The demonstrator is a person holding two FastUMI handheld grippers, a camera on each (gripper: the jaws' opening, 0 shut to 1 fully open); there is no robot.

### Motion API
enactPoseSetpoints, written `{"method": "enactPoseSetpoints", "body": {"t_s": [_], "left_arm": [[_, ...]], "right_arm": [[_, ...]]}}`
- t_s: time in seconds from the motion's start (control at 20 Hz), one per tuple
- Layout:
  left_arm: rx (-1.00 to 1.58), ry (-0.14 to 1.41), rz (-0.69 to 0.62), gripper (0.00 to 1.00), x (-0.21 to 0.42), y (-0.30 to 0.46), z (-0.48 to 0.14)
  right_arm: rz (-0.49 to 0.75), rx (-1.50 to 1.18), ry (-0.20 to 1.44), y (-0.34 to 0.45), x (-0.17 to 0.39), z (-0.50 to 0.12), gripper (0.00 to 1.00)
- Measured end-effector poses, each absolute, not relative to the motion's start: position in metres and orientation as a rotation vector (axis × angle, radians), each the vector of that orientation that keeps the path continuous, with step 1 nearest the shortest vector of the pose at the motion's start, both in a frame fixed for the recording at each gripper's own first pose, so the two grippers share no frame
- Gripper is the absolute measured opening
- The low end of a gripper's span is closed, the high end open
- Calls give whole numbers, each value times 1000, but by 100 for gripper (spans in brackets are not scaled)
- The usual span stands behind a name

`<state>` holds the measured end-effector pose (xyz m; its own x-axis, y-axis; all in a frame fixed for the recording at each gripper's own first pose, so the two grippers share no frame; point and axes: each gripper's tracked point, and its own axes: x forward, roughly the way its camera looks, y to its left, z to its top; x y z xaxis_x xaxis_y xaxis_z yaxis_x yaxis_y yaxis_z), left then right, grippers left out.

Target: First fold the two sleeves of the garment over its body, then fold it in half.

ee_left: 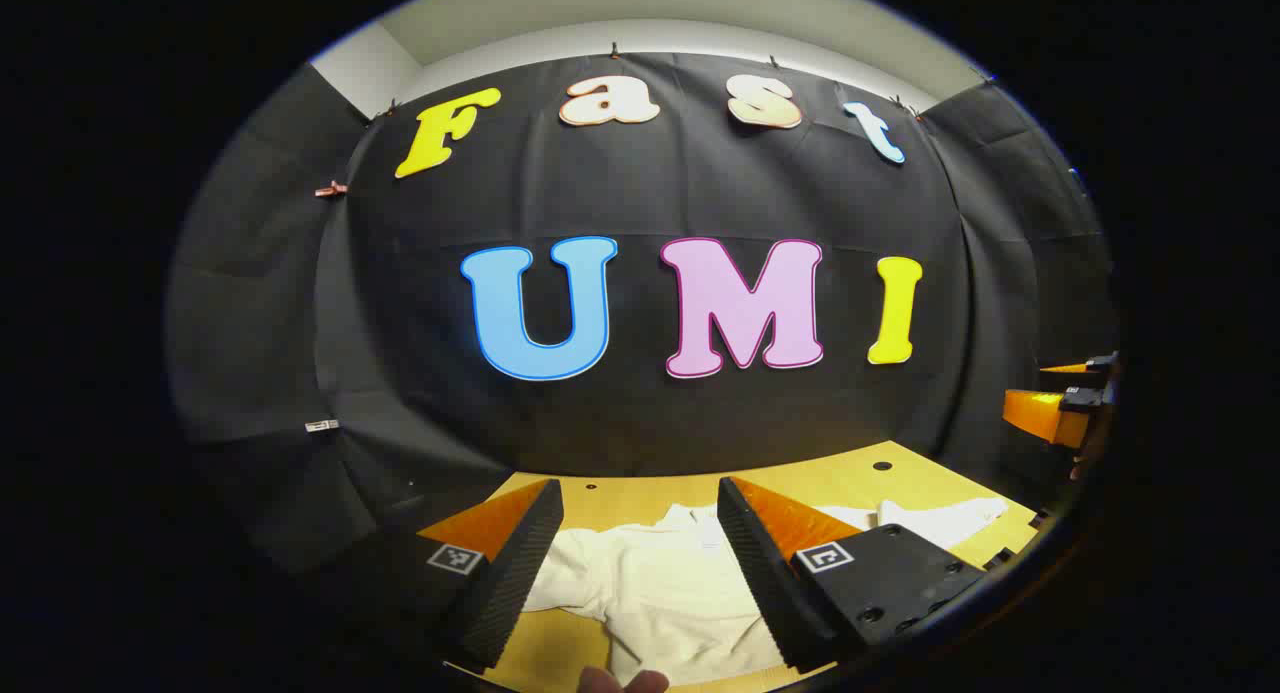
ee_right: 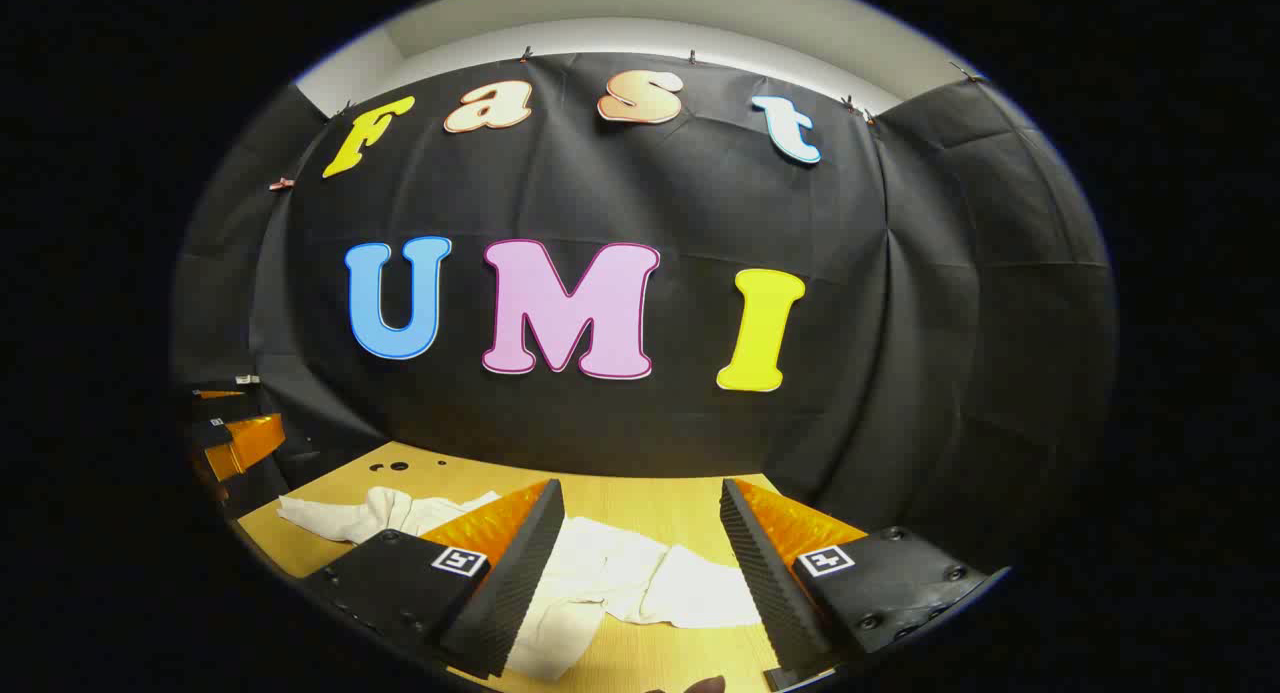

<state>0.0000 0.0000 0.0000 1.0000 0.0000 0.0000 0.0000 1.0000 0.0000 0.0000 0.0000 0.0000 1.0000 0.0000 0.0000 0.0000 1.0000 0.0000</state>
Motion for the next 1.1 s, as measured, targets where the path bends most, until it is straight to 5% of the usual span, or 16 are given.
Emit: {"method": "enactPoseSetpoints", "body": {"t_s": [0.85,1.1], "left_arm": [[31,20,-2,98,20,-21,-5],[29,41,-17,98,21,-31,-13]], "right_arm": [[-18,8,34,-9,9,-7,96],[-122,24,133,-34,-3,-27,96]]}}
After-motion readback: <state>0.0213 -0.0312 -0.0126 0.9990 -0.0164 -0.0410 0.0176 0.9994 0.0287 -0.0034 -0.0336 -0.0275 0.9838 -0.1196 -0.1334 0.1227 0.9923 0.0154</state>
